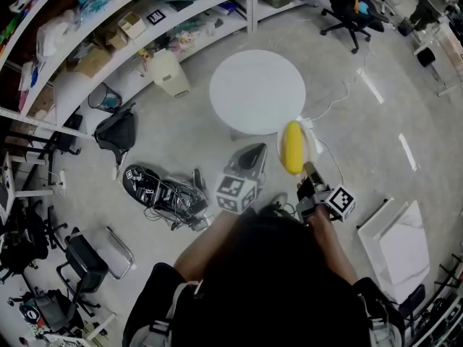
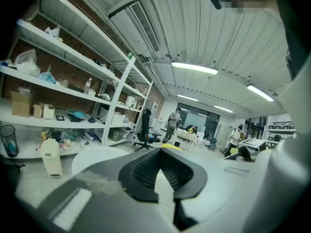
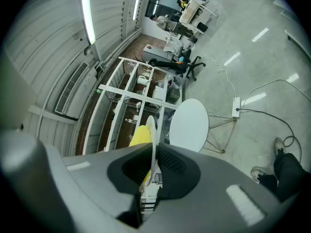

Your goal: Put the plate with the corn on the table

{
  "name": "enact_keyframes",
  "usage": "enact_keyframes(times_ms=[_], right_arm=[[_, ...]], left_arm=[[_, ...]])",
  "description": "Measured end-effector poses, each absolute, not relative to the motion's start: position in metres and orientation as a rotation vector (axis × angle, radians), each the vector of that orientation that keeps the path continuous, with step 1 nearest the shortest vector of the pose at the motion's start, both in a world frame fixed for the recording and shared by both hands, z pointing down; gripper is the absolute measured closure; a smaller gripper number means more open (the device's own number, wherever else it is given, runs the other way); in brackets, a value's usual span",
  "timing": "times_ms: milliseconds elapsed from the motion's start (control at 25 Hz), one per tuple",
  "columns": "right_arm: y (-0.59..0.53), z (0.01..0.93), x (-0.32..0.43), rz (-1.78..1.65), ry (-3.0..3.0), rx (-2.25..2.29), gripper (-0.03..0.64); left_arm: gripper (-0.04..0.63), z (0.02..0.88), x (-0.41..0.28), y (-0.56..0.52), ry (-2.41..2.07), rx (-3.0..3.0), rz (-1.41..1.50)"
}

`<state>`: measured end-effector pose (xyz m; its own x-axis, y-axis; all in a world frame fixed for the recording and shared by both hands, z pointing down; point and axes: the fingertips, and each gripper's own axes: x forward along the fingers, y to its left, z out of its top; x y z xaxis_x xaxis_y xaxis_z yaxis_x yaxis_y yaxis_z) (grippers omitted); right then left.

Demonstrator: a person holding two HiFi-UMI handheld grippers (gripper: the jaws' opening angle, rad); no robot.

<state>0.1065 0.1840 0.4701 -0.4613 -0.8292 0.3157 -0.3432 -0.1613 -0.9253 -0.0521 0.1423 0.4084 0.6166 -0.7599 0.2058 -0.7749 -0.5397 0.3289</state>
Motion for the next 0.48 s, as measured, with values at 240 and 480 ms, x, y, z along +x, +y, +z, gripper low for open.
enact_keyframes(times_ms=[240, 480], right_arm=[[0.191, 0.468, 0.098, -1.638, 1.714, -1.344, 0.58], [0.197, 0.465, 0.087, -1.622, 1.689, -1.356, 0.58]], left_arm=[[0.591, 0.405, -0.064, 0.143, -1.219, 2.466, 0.034], [0.591, 0.399, -0.079, 0.14, -1.205, 2.483, 0.006]])
